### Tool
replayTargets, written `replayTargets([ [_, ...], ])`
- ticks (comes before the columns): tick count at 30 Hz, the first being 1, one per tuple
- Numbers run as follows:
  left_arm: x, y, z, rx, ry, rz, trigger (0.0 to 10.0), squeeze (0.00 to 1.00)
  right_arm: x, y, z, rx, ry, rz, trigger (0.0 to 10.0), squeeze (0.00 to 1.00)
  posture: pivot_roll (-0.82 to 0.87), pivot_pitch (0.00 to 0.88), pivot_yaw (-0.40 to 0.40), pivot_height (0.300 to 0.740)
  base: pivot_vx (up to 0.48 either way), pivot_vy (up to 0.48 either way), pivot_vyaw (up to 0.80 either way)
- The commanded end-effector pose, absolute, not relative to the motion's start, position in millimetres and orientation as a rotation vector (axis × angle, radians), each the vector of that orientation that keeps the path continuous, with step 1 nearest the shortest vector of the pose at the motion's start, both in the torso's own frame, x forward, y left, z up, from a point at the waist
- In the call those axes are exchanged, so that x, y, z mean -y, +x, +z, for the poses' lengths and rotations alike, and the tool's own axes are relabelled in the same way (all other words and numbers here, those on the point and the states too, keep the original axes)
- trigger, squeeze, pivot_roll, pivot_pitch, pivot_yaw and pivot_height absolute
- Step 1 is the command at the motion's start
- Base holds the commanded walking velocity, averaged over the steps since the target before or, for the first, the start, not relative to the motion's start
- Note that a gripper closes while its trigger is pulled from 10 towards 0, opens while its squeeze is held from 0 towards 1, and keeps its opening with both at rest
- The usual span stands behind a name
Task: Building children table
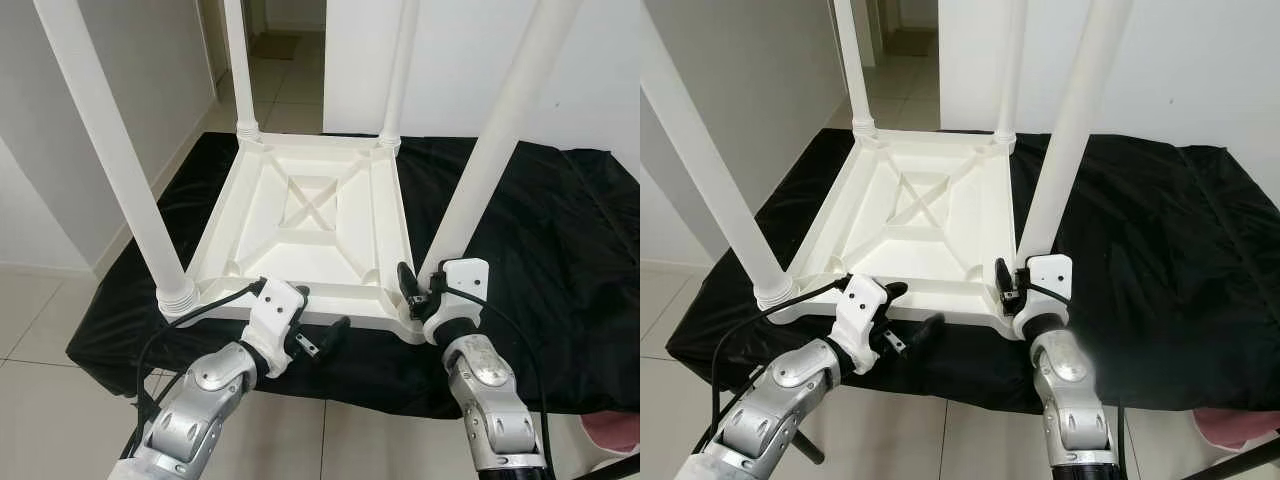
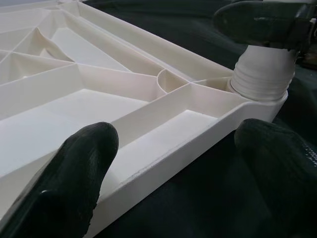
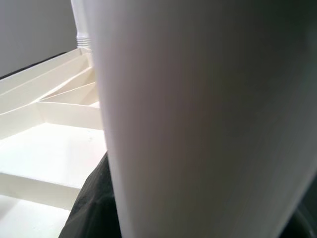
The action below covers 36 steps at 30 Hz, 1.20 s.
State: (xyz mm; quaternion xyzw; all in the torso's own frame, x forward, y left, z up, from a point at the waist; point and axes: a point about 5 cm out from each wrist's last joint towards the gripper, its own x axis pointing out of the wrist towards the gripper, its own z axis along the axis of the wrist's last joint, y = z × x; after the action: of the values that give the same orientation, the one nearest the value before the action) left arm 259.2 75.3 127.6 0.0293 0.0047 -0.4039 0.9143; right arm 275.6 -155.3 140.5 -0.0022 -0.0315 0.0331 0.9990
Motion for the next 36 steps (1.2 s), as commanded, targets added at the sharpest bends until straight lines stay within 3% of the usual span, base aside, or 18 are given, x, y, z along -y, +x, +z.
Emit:
replayTargets([
  [1,-79,261,128,-0.014,0.077,-0.825,10.0,0.0,152,273,127,-0.015,0.05,-0.053,10.0,0.0,-0.04,0.0,0.035,0.74,0.0,0.0,0.0],
  [5,-82,266,132,0.001,0.076,-0.799,10.0,0.0,139,274,135,0.015,0.09,-0.124,10.0,0.0,-0.05,0.0,0.048,0.74,0.0,0.0,0.0],
  [12,-82,269,134,0.003,0.077,-0.795,10.0,0.0,142,275,139,0.04,0.086,-0.112,10.0,0.0,-0.05,0.0,0.057,0.74,0.0,0.0,0.0],
  [13,-82,270,135,0.005,0.078,-0.794,10.0,0.0,142,276,140,0.045,0.081,-0.101,10.0,1.0,-0.05,0.0,0.058,0.74,0.0,0.0,0.0],
  [21,-82,267,135,-0.005,0.068,-0.801,10.0,0.0,145,279,140,0.055,0.096,-0.035,10.0,1.0,-0.05,0.0,0.061,0.74,0.0,0.0,0.0],
  [22,-82,264,134,-0.011,0.064,-0.809,10.0,0.0,145,278,141,0.059,0.087,0.002,10.0,0.0,-0.05,0.0,0.063,0.74,0.0,0.0,0.0],
  [36,-77,261,131,-0.021,0.079,-0.855,10.0,0.0,156,285,141,0.064,-0.124,0.477,10.0,0.0,-0.06,0.0,0.049,0.74,0.0,0.0,0.0],
])
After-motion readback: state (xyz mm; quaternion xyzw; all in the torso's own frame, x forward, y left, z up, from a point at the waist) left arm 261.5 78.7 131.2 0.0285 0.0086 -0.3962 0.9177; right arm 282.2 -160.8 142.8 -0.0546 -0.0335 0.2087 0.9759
